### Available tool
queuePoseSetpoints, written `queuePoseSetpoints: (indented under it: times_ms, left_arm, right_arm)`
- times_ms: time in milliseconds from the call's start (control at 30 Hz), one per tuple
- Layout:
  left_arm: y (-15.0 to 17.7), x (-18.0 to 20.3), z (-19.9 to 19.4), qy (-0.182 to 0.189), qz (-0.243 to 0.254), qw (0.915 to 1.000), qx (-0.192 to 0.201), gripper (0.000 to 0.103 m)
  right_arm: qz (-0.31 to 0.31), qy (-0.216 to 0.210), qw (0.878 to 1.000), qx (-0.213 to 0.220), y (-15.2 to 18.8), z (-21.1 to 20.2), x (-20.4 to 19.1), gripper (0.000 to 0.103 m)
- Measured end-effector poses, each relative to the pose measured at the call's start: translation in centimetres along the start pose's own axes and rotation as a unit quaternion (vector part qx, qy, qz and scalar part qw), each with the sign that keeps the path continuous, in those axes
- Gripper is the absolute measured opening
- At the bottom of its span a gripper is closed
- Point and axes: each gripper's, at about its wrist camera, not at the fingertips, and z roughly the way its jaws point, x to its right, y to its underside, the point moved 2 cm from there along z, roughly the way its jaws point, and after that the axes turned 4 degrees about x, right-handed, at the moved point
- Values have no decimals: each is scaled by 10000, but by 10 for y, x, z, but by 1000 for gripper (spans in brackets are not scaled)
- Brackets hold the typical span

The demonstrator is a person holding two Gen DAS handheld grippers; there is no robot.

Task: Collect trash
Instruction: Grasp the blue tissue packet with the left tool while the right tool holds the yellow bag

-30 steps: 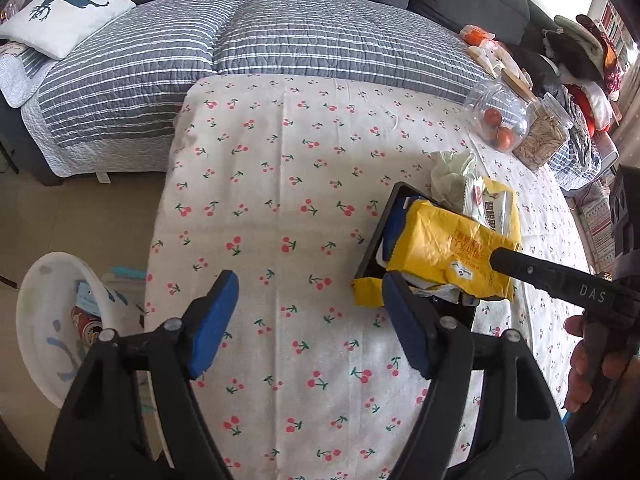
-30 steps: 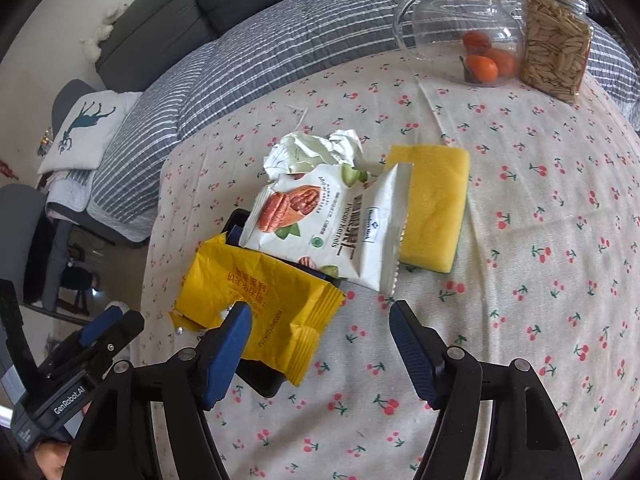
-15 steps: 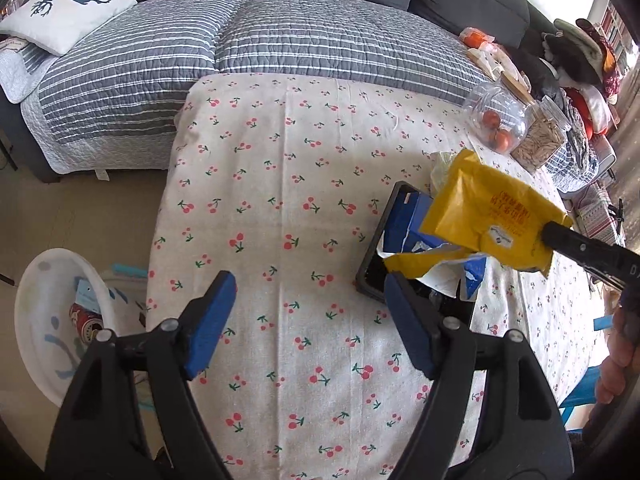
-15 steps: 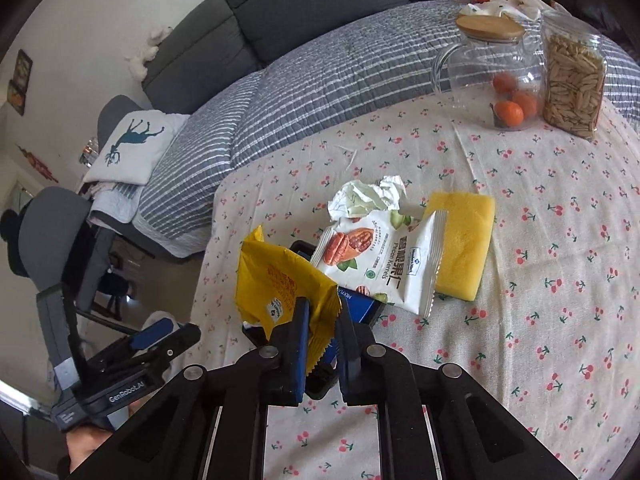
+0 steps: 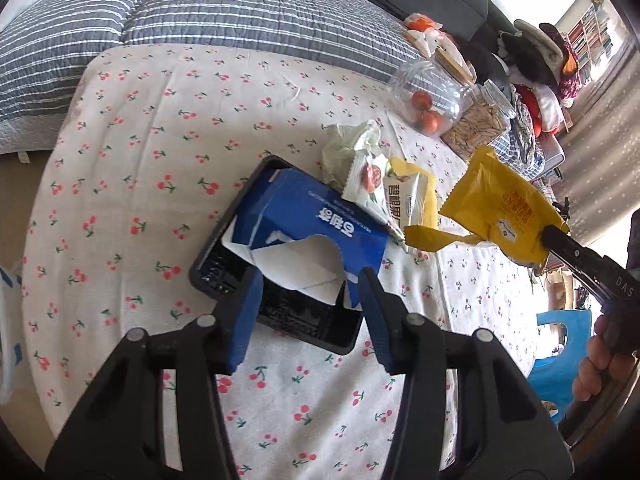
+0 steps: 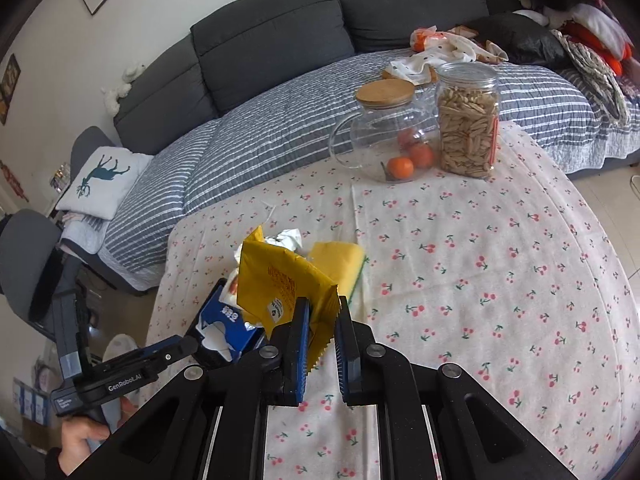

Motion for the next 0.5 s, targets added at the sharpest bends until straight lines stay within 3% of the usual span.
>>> queuePoseSetpoints:
  times_ms: [300, 400, 467, 500]
  left_arm:
    - [-1, 14, 24, 171, -228, 9996, 2, 45]
    - [-1, 14, 30, 271, -365, 9990, -12, 36]
    - [-1, 15, 31, 325, -436, 9985, 6, 27]
    - [-1, 15, 32, 358, -460, 9983, 6, 17]
  right_arm:
    - [180, 349, 9991, -141, 6, -2, 49, 12]
    - [188, 401, 9988, -189, 8, -3, 58, 12]
    - [174, 431, 9987, -210, 9, -3, 62, 12]
    - [166, 443, 9986, -220, 10, -4, 63, 12]
